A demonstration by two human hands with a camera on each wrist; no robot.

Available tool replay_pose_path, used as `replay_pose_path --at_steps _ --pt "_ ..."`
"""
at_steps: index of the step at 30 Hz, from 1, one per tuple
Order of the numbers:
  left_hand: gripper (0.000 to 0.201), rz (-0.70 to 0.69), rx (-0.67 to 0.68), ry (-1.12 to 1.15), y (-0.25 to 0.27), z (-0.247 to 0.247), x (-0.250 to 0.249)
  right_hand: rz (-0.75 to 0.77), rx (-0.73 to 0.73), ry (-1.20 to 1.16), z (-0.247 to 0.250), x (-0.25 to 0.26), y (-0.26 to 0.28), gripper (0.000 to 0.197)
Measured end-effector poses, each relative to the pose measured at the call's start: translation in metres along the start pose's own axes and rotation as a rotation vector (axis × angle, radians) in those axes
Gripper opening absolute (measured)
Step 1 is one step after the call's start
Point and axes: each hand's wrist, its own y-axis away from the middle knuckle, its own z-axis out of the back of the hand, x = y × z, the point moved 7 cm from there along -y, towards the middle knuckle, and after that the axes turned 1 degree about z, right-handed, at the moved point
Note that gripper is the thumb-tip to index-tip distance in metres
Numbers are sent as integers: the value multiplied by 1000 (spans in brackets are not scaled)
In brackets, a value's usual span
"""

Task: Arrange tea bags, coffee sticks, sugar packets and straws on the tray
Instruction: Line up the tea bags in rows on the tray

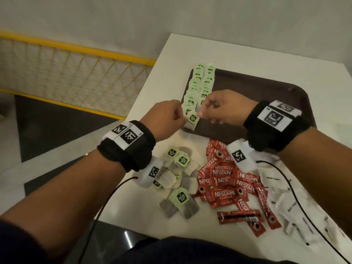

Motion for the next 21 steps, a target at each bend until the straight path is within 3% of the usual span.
replay_pose_path --at_steps 4,8,15,21 --pt "21 21 194 -179 23 -15 21 135 216 367 -57 21 17 27" --pt "34 43 352 -293 47 -34 36 162 274 555 -93 19 15 49" --pt "49 96 301 -260 56 -41 40 150 273 658 -109 19 12 51" --pt "38 151 278 -175 58 -40 46 135 256 559 -108 17 10 47"
